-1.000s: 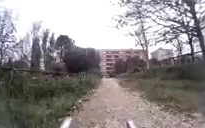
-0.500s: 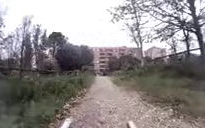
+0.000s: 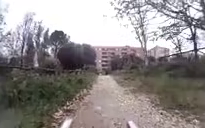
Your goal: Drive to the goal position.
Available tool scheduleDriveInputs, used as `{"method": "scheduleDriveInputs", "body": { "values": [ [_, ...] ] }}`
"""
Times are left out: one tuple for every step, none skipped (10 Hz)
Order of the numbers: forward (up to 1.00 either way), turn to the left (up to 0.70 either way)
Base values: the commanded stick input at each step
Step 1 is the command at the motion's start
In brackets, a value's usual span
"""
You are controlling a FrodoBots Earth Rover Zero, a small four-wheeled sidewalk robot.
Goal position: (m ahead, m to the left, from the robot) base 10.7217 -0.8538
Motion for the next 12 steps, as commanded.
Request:
{"method": "scheduleDriveInputs", "body": {
  "values": [
    [0.7,0.0],
    [0.7,0.0],
    [0.7,0.0],
    [0.7,0.0],
    [0.7,0.0],
    [0.7,0.0],
    [0.7,0.0],
    [0.7,0.0],
    [0.7,0.0],
    [0.7,0.0],
    [0.7,0.0],
    [0.7,0.0]
  ]
}}
